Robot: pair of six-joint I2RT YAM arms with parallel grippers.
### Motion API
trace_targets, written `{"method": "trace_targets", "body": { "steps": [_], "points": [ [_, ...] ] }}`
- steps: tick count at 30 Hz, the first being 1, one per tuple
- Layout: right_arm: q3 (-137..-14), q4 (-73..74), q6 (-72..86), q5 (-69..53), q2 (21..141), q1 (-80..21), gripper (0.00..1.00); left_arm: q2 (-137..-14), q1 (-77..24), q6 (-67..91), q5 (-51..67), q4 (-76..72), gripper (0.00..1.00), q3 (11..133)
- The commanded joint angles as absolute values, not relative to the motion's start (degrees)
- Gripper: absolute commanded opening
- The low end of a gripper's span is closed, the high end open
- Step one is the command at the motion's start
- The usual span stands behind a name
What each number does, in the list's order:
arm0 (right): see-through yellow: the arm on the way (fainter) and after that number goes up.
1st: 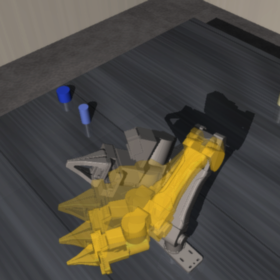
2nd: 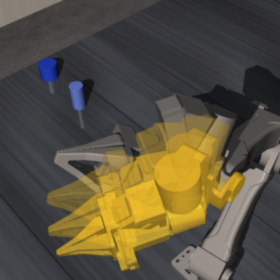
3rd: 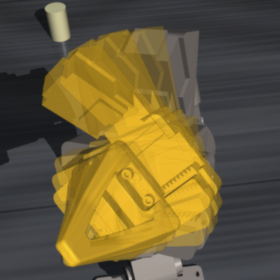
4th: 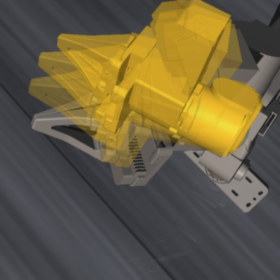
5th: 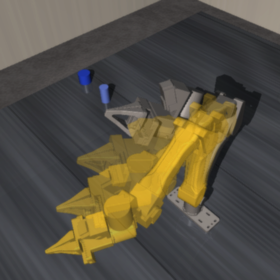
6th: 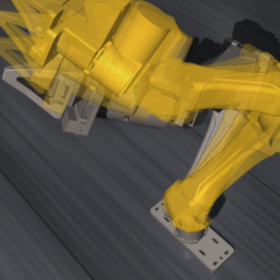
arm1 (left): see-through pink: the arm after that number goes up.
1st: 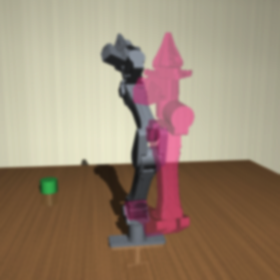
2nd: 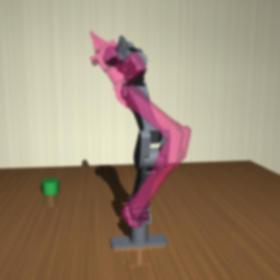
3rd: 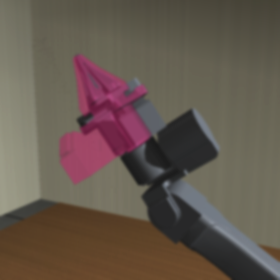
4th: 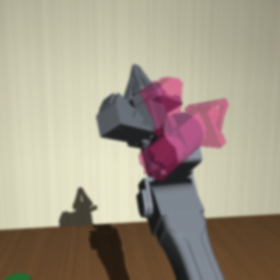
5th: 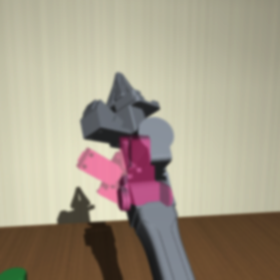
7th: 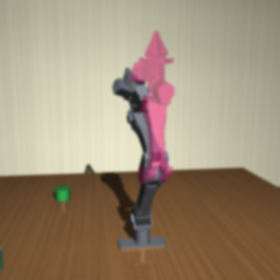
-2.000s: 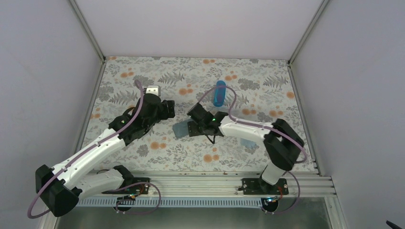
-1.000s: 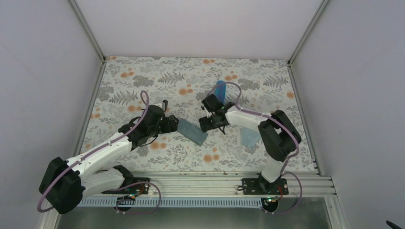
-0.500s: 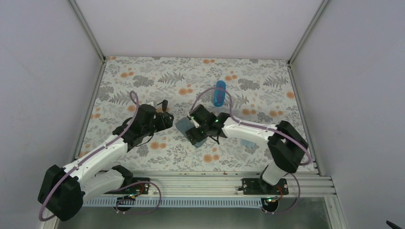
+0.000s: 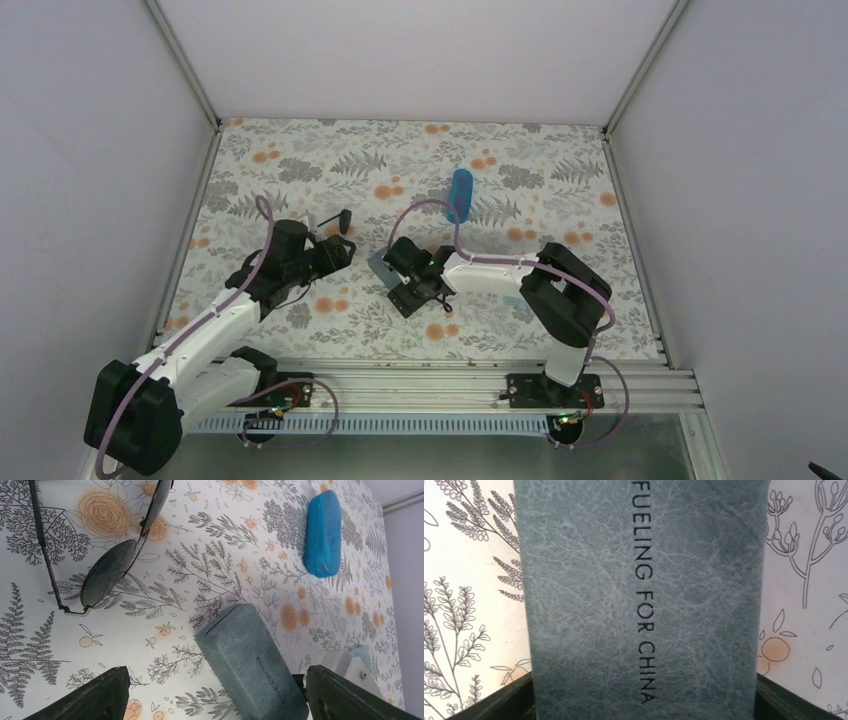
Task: Organize the sunglasses
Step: Pick up the sunglasses case from the center of the board, then open the sunglasses case.
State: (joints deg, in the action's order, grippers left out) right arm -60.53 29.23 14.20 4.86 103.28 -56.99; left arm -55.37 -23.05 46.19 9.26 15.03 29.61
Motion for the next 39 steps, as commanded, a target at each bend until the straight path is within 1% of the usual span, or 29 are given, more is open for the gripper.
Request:
{"method": "trace_targets", "body": {
  "steps": [1, 3, 5, 10, 14, 16, 19, 22, 26, 33, 39],
  "points": [
    [-61.33, 30.04, 15.2, 8.53, 104.54, -58.03, 0.8, -54.81, -22.31, 46.74, 11.66, 13.02, 0.88, 28.87],
    [-61.55, 29.73, 17.03, 8.34, 103.91, -57.89, 0.65, -54.78, -22.24, 46.43, 12.49, 12.26, 0.88, 28.82],
    [-61.34, 28.56, 18.45, 7.05, 102.55, -57.5, 0.56, -54.58, -22.24, 46.17, 13.67, 11.18, 0.88, 28.61],
    [-59.5, 23.63, 20.83, 3.9, 96.79, -54.93, 0.49, -54.06, -22.22, 45.22, 16.99, 7.64, 0.89, 28.98],
    [-56.72, 17.16, 22.22, -1.31, 88.87, -51.62, 0.48, -53.6, -22.24, 44.08, 21.58, 4.0, 0.93, 29.84],
    [-55.16, 13.44, 23.33, -5.81, 84.65, -49.18, 0.48, -53.06, -22.3, 42.95, 25.05, 1.11, 0.95, 30.55],
    [-53.28, 7.76, 25.53, -13.29, 78.26, -45.29, 0.48, -49.49, -22.47, 42.07, 32.89, -8.62, 0.96, 29.67],
    [-51.23, 1.84, 27.51, -20.28, 73.17, -42.42, 0.48, -45.51, -22.46, 42.48, 36.5, -16.33, 0.99, 28.56],
    [-47.07, -5.79, 32.14, -30.52, 67.63, -40.0, 0.48, -43.8, -22.57, 44.3, 40.69, -22.99, 1.0, 28.8],
    [-43.74, -18.78, 40.47, -42.79, 63.68, -39.42, 0.49, -44.05, -22.99, 53.61, 43.51, -40.13, 1.0, 25.44],
    [-44.14, -26.11, 45.2, -48.27, 64.75, -39.38, 0.5, -46.52, -25.01, 55.66, 44.99, -44.0, 1.0, 26.25]
  ]
}}
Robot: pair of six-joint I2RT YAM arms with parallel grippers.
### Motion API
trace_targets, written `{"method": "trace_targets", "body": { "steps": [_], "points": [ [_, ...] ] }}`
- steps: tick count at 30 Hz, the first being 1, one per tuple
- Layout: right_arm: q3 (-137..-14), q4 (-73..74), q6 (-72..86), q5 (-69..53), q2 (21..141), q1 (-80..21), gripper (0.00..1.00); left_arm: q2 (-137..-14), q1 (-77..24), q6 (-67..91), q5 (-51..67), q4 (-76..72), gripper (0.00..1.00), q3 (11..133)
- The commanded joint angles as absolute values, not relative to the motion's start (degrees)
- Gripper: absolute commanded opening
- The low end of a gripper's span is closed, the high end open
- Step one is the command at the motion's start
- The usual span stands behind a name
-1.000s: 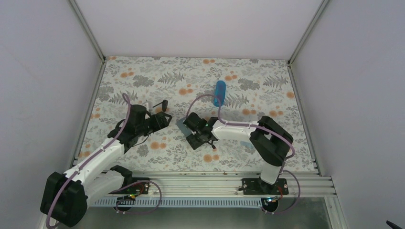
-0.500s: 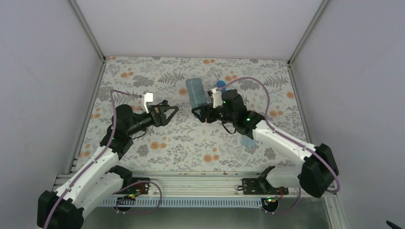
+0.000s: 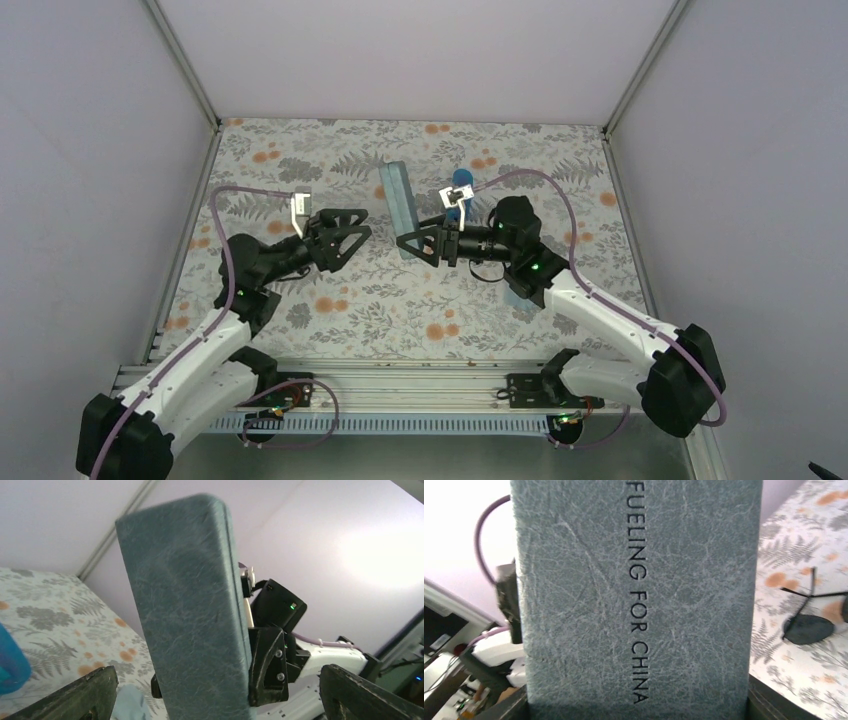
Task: Organize the sunglasses
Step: Open the sunglasses case.
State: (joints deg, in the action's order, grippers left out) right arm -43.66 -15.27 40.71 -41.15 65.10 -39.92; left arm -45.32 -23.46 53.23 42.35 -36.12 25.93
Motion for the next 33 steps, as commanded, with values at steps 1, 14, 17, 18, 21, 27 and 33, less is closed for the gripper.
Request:
{"method": "trace_targets", "body": {
  "steps": [1, 14, 17, 18, 21, 27, 33],
  "points": [
    [-44.32, -26.8, 45.52, -48.78, 65.04, -39.42, 0.5, -47.0, -25.55, 55.85, 45.26, -44.62, 1.0, 26.35],
    [-46.03, -24.29, 43.44, -54.2, 67.48, -40.01, 0.5, -58.08, -31.28, 60.88, 47.86, -50.19, 0.99, 31.57],
    [-46.14, -23.63, 43.09, -54.35, 67.52, -39.99, 0.49, -59.14, -31.29, 62.05, 46.71, -49.62, 0.92, 31.39],
    [-46.14, -23.52, 43.07, -54.4, 67.44, -39.99, 0.49, -59.34, -31.31, 62.32, 46.49, -49.53, 0.9, 31.41],
    [-45.91, -23.25, 43.02, -54.39, 67.24, -39.99, 0.5, -59.55, -31.29, 62.59, 45.66, -48.56, 0.81, 31.29],
    [-46.02, -22.79, 43.13, -54.05, 67.25, -40.0, 0.52, -59.29, -31.29, 61.41, 45.26, -45.59, 0.61, 31.46],
    [-47.56, -16.02, 39.47, -48.69, 65.8, -39.61, 0.81, -57.74, -31.29, 58.19, 45.36, -40.64, 0.54, 32.27]
  ]
}}
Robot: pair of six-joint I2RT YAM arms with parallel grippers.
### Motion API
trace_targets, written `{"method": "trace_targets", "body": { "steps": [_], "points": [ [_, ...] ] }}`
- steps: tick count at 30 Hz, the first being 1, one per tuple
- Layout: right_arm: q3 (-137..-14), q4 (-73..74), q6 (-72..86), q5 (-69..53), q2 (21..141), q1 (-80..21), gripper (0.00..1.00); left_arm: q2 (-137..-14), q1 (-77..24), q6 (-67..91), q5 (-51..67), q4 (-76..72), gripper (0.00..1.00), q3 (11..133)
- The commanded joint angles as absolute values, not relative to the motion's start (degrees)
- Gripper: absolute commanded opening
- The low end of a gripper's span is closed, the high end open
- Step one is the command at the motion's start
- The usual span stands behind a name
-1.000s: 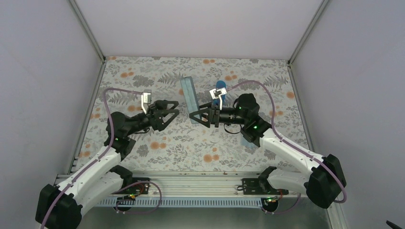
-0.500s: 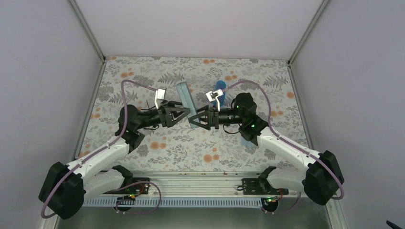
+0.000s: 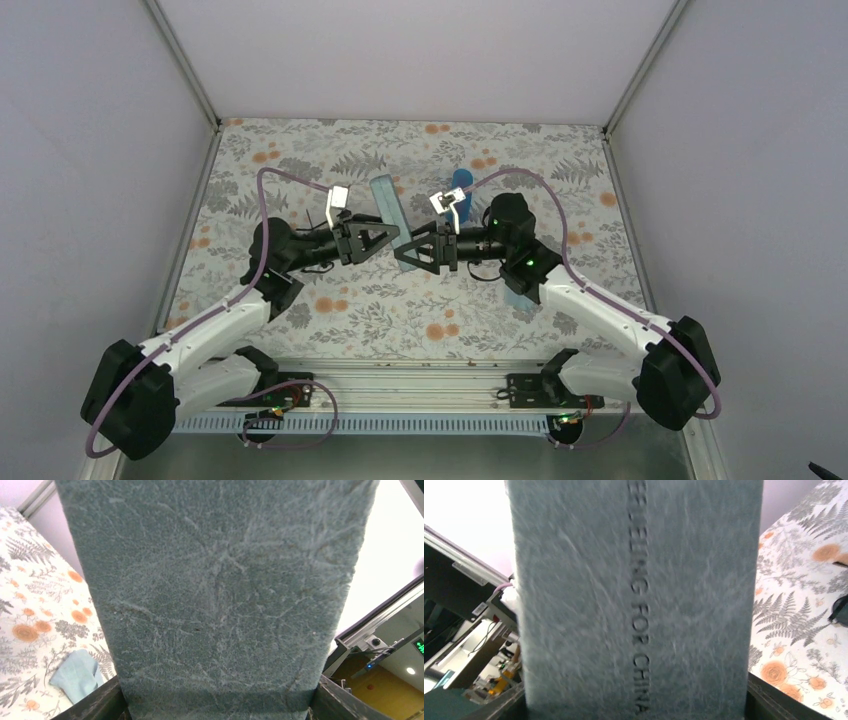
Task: Organize the sunglasses
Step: Open the sunglasses case.
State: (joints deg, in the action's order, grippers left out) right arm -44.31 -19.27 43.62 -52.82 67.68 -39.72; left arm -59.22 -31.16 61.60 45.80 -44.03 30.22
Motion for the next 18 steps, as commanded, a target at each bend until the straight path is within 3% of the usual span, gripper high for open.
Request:
{"method": "trace_targets", "body": {
  "steps": [1, 3, 8, 13, 18],
  "points": [
    [-47.69, -15.7, 39.1, -48.26, 65.27, -39.43, 0.83, -57.41, -31.29, 57.45, 45.68, -39.98, 0.53, 32.37],
    [-48.08, -15.57, 38.41, -48.36, 64.77, -39.25, 0.83, -56.77, -31.26, 56.34, 46.82, -38.85, 0.52, 32.9],
    [-50.87, -10.99, 34.36, -55.44, 65.65, -39.11, 0.73, -54.76, -31.25, 54.21, 49.35, -37.0, 0.52, 33.75],
    [-51.63, -8.42, 33.05, -54.29, 65.69, -38.98, 0.59, -54.02, -31.2, 53.11, 51.06, -36.06, 0.52, 34.89],
    [-49.85, -11.29, 36.84, -51.64, 65.51, -36.81, 0.53, -52.41, -31.12, 51.09, 51.34, -33.83, 0.48, 36.0]
  ]
}}
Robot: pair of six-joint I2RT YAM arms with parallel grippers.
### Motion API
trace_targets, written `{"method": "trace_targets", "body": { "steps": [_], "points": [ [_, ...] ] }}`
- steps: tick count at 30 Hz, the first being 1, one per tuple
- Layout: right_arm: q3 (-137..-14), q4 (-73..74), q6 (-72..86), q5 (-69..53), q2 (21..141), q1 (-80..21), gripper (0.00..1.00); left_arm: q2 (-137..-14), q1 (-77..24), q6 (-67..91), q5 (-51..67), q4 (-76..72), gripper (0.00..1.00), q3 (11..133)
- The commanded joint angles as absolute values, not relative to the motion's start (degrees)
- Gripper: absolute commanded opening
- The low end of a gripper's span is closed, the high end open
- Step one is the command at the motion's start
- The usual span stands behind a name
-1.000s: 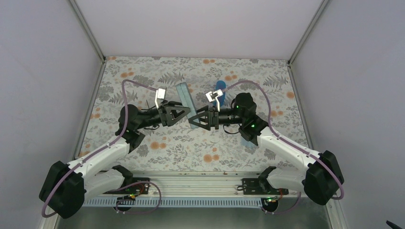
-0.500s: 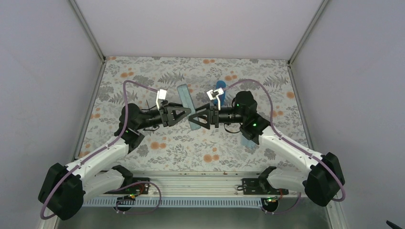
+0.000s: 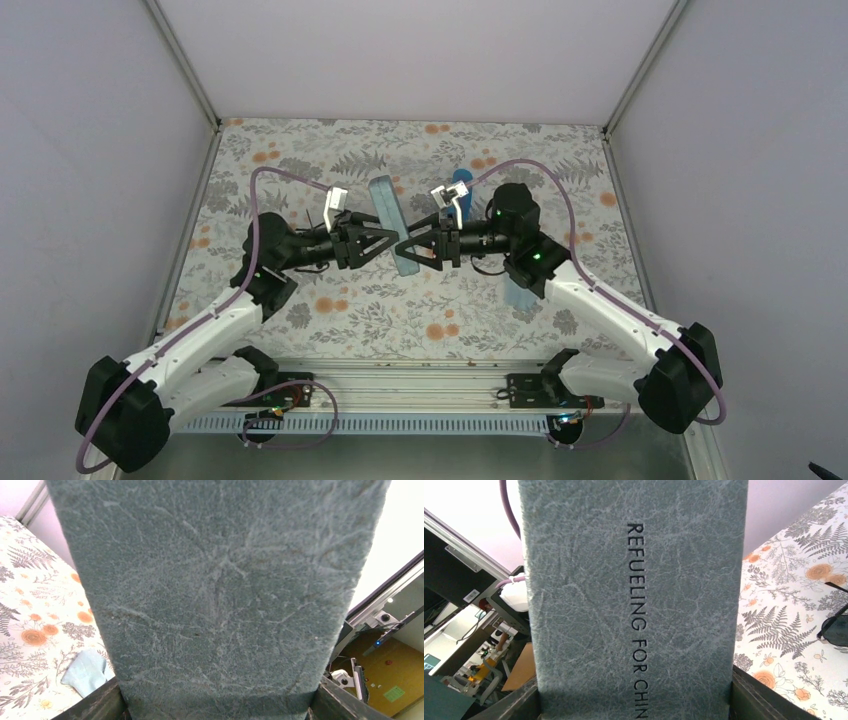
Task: Organize the sunglasses
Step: Open the sunglasses case.
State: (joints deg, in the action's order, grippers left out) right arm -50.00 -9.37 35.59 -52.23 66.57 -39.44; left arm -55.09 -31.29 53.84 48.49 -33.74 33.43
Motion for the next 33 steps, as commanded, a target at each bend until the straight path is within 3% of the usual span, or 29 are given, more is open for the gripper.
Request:
{"method": "trace_targets", "body": {
  "steps": [1, 11, 18, 33],
  "points": [
    [-48.75, -12.85, 38.41, -51.82, 65.29, -35.76, 0.53, -51.86, -31.11, 50.87, 51.63, -33.88, 0.48, 36.03],
    [-37.22, -31.24, 60.24, -52.13, 65.12, -30.6, 0.45, -49.0, -30.64, 46.99, 51.75, -28.27, 0.43, 38.95],
    [-36.34, -26.37, 60.8, -46.85, 62.93, -29.15, 0.5, -48.35, -30.33, 46.02, 51.69, -26.64, 0.43, 39.62],
    [-33.31, -21.98, 64.61, -39.95, 59.26, -26.43, 0.43, -45.77, -30.12, 43.09, 50.57, -22.29, 0.41, 40.85]
  ]
}}
